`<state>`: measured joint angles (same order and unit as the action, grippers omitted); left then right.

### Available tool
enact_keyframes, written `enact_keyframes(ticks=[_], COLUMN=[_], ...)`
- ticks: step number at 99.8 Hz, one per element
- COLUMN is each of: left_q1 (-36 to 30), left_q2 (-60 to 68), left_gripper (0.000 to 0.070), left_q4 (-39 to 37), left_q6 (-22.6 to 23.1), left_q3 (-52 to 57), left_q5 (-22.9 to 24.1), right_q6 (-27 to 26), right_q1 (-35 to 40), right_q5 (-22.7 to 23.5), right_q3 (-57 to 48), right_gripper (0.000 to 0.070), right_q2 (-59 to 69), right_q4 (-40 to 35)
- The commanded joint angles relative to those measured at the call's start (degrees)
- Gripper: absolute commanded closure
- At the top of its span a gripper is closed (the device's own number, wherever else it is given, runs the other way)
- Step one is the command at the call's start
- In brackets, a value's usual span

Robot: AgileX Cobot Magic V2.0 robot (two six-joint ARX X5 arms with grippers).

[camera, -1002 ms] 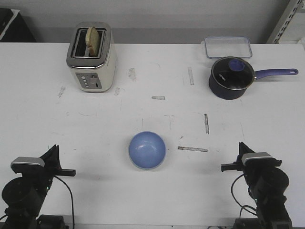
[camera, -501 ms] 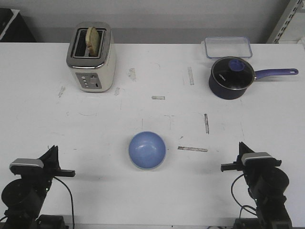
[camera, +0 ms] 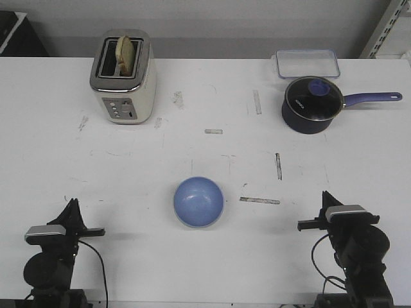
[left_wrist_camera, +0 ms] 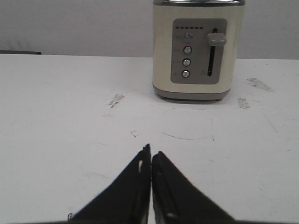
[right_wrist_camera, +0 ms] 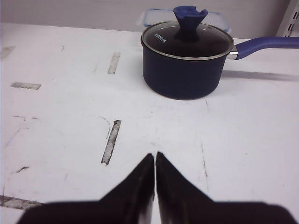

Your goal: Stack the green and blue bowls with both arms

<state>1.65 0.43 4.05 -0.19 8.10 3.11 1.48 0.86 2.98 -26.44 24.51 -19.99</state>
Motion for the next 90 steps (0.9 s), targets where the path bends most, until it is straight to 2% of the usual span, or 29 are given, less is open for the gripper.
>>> enact_keyframes(ticks=[1,11,90], left_q1=[0.04,0.0,-0.07], left_q2=[-0.24,-0.24,-0.24], left_gripper=[0.0698,0.0698,0.0698], left_q4=[-4.46,-11.06,-10.51], left_q6=[-0.5,-0.46,-0.55], left_q3=[-2.8,-7.63,-7.37], left_q5=[-0.48,-0.74,-1.84], right_q6=[-0.17,-0.17,-0.17], right_q1=[0.09,0.09,0.09], right_q5=[-0.04,-0.04,-0.02], right_q3=[-0.44,-0.44,-0.44], right_gripper=[0.07,0.07,0.07], right_q2=[0.24,0.24,0.24], right_q4=[0.7,0.74,0.74])
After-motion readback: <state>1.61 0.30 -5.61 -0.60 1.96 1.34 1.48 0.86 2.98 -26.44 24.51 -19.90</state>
